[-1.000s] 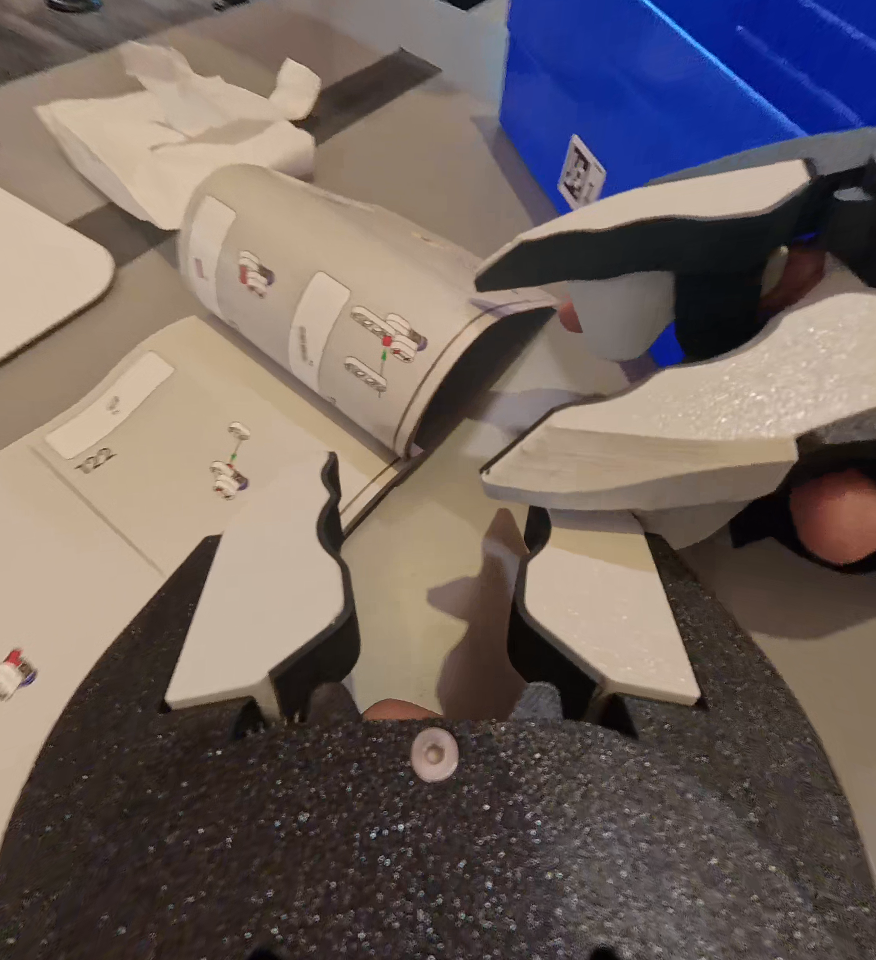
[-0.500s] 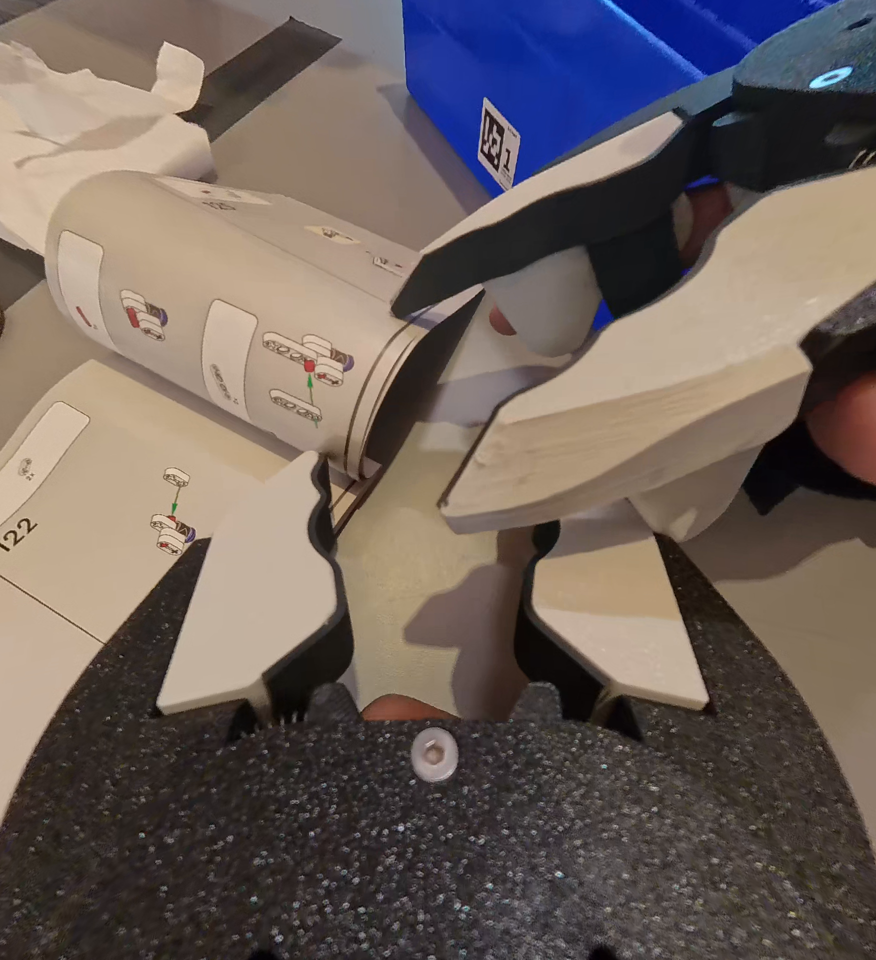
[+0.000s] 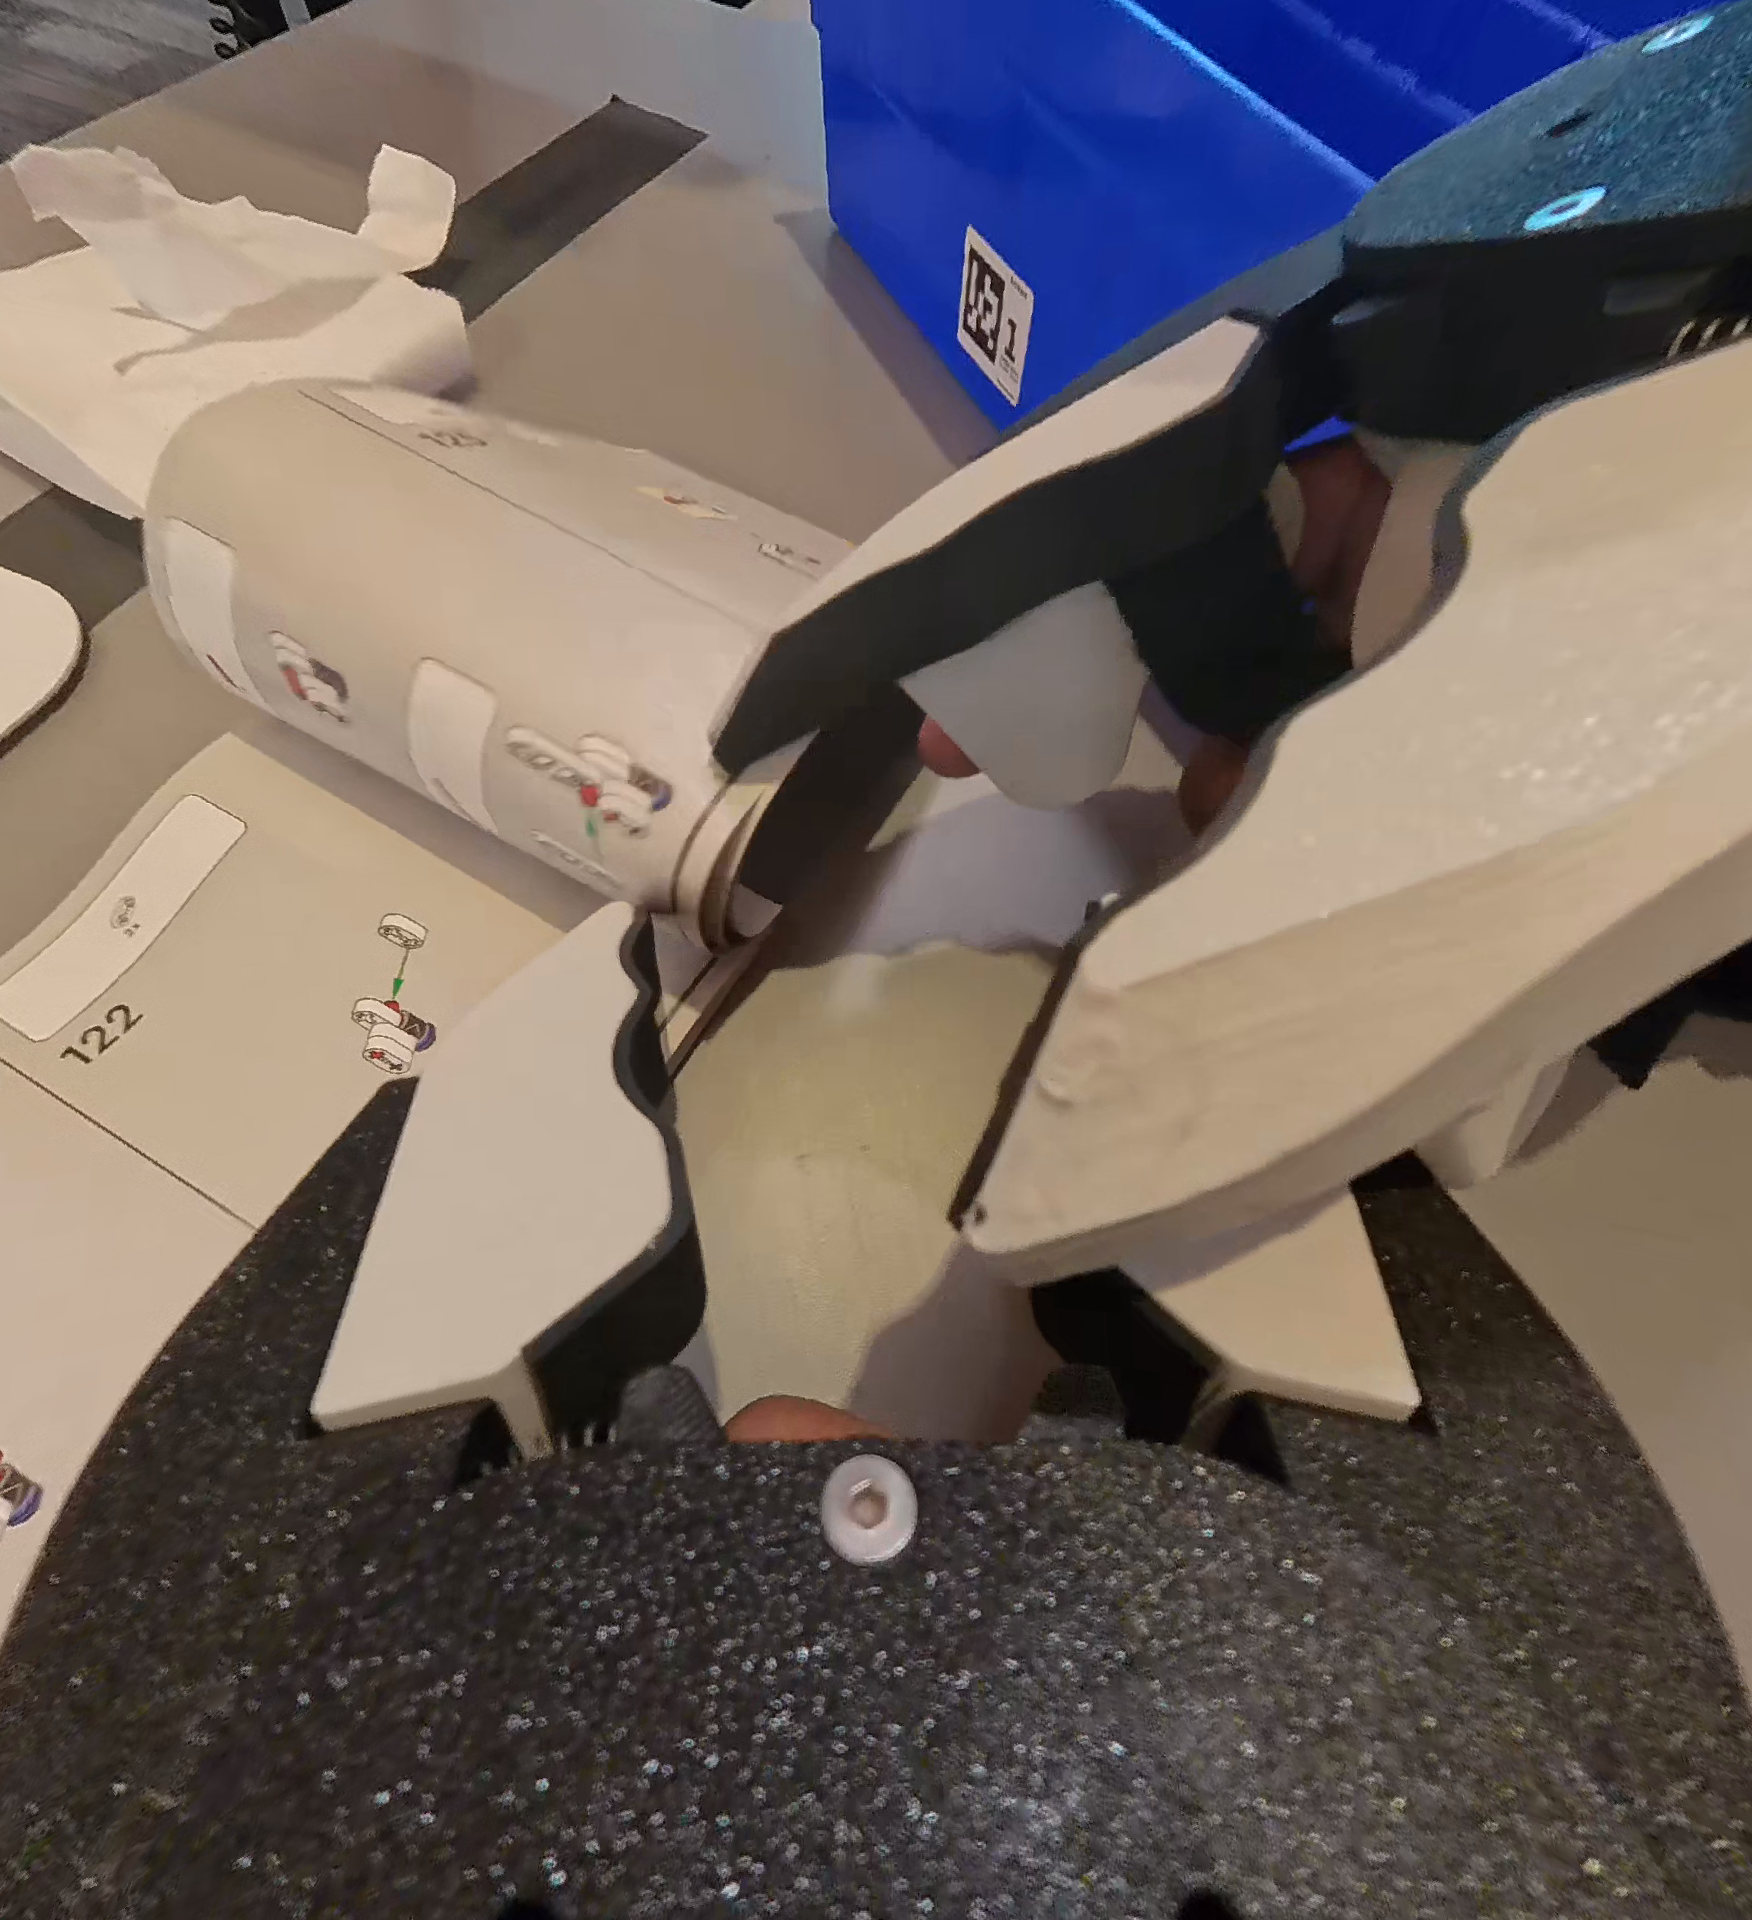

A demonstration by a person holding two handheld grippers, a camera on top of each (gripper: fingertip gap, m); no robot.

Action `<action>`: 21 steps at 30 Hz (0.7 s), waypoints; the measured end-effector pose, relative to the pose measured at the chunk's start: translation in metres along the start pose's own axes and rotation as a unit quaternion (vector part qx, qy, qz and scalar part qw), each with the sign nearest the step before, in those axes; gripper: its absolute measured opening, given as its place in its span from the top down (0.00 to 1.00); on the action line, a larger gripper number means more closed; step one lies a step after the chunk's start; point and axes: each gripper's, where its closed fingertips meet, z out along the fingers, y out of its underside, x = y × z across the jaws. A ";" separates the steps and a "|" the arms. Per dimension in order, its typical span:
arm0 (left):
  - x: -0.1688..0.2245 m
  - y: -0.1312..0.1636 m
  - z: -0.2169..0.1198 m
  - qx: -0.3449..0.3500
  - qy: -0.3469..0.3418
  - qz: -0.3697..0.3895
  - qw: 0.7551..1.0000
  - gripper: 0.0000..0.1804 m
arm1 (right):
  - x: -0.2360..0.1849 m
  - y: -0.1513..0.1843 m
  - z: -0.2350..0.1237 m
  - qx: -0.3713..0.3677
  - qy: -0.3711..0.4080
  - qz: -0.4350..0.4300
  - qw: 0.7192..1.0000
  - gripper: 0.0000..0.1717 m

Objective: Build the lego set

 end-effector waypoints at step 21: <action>-0.004 0.010 0.003 -0.038 -0.019 0.034 0.999 0.57 | 0.027 -0.009 -0.009 0.038 0.103 0.003 0.994 0.40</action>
